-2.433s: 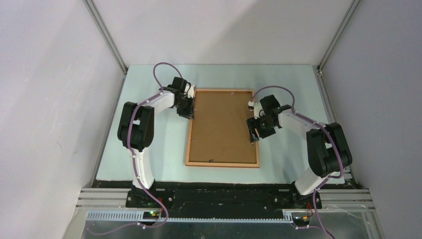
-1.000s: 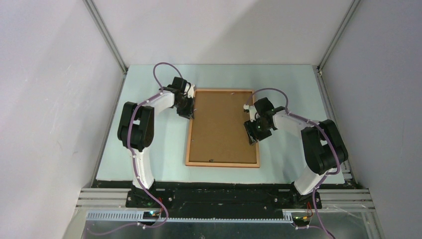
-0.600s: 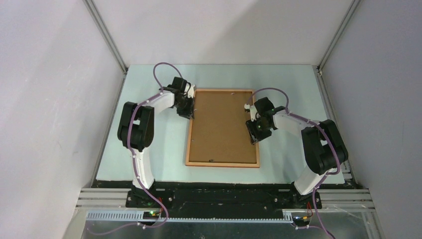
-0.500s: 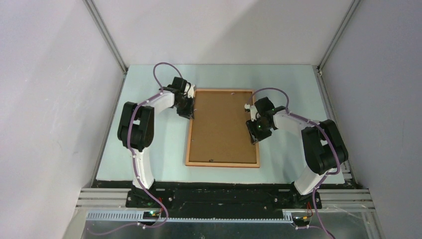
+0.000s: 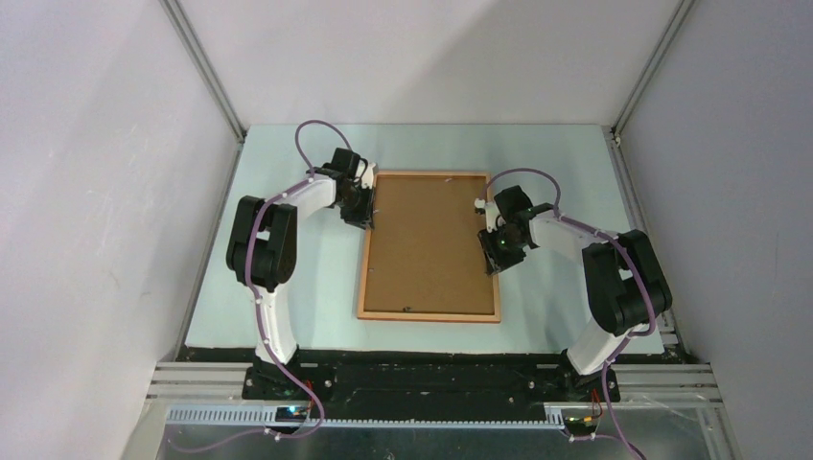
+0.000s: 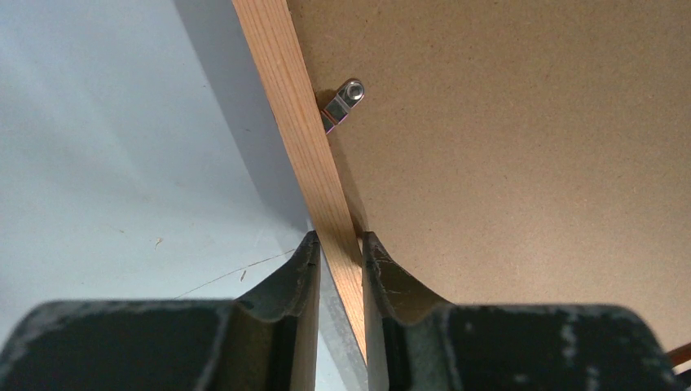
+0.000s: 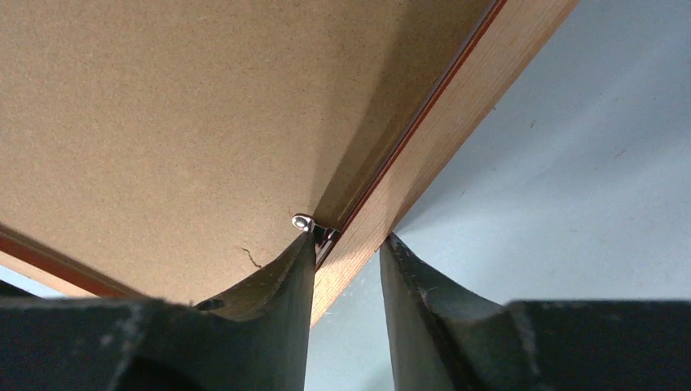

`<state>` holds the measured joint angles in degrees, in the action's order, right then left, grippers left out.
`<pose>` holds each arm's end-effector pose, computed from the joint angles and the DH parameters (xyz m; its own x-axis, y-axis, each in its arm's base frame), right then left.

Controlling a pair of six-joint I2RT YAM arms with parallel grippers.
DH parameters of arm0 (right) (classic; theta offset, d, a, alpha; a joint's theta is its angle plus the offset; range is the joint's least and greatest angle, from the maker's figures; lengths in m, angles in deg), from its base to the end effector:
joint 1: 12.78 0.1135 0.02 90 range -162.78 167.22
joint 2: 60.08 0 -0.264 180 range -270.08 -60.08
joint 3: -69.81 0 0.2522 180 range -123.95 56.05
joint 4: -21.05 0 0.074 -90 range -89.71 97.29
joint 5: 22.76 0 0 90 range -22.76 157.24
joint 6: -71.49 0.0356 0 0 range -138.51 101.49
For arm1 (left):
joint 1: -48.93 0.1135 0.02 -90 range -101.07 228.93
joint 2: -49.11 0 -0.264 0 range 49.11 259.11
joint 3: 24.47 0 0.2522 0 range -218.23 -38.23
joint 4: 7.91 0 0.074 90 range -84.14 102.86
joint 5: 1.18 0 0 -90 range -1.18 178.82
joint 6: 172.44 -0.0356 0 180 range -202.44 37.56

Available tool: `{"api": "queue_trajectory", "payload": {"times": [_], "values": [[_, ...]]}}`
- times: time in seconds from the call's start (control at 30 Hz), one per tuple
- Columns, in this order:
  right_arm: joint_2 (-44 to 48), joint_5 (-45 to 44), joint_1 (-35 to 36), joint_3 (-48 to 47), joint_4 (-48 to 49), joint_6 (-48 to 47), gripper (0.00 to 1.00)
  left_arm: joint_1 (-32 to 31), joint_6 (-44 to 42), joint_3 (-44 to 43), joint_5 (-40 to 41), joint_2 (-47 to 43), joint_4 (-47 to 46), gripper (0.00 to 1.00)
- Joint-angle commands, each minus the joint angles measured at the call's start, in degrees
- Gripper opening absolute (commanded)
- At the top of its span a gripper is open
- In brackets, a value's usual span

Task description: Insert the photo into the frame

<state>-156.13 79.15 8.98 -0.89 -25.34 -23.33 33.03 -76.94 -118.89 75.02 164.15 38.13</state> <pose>0.2850 0.1217 0.1647 -0.8433 -0.4252 -0.3287 -0.4954 0.8521 0.1690 0.3928 -0.1207 0.1642 -0.9132 0.1633 -0.3734 0.2707 0.9280 -0.2560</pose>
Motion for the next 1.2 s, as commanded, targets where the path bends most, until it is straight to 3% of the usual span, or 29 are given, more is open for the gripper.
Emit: {"api": "queue_trajectory", "payload": {"times": [0.0,0.23,0.43,0.67,1.17], "values": [[-0.01,0.85,0.06,-0.10,0.64,-1.72,0.41,-1.50,-1.89,1.63,-3.01,-0.26,1.43,0.00],[2.82,3.63,-2.05,-0.15,0.25,-1.33,0.59,-1.51,-1.81,1.55,-3.04,-0.43,1.45,0.00],[6.76,6.29,-5.67,-0.12,1.02,-0.44,0.64,-1.50,-1.82,1.73,-3.06,-0.60,1.46,0.00],[5.72,7.66,-9.52,-3.33,1.04,0.88,0.64,-1.55,-1.88,1.93,-2.94,-0.79,1.48,0.00],[-8.83,12.27,-12.30,-14.03,2.58,4.54,0.58,-1.53,-1.72,2.00,-3.62,-0.88,1.40,0.00]]}}
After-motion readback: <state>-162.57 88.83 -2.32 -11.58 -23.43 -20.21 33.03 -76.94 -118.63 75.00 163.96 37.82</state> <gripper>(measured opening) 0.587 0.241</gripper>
